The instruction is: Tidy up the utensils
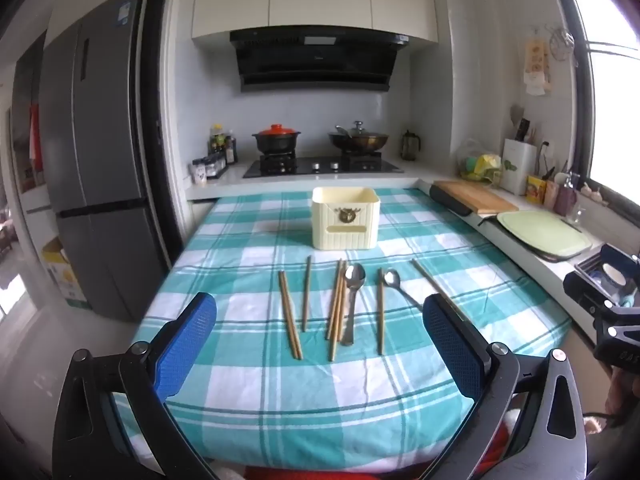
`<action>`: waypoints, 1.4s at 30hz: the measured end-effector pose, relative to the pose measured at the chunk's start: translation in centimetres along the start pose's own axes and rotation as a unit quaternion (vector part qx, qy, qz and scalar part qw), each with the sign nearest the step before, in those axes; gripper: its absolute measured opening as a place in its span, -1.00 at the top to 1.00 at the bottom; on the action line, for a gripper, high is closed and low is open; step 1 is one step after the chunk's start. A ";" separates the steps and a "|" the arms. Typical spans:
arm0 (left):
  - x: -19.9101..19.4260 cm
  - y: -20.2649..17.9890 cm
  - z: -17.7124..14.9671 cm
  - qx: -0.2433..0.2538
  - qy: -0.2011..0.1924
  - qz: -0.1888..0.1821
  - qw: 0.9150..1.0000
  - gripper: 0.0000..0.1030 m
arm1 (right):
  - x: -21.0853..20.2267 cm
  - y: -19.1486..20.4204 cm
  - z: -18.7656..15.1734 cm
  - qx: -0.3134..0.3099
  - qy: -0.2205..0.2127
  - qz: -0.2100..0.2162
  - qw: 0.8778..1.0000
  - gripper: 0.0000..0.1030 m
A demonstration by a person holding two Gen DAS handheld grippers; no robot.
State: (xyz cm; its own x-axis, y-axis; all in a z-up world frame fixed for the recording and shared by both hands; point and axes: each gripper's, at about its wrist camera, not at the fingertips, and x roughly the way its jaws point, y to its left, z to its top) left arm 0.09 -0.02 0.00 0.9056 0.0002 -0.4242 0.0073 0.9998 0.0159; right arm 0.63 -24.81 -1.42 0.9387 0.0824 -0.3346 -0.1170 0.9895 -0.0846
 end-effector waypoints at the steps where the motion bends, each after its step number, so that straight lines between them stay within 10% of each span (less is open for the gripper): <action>1: 0.0 -0.1 0.0 0.000 0.000 0.000 1.000 -0.99 | 0.0 0.0 0.0 0.000 0.000 0.000 1.000 -1.00; 42: 1.2 0.2 -1.2 -0.004 0.009 0.004 1.000 -0.99 | 1.0 -0.1 -0.5 0.011 0.010 0.007 1.000 -1.00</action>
State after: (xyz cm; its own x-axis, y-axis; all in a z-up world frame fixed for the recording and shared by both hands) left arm 0.65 0.20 -1.59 0.8977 0.0083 -0.4405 -0.0033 0.9999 0.0122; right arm 1.43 -24.92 -2.21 0.9304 0.0938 -0.3543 -0.1223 0.9907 -0.0589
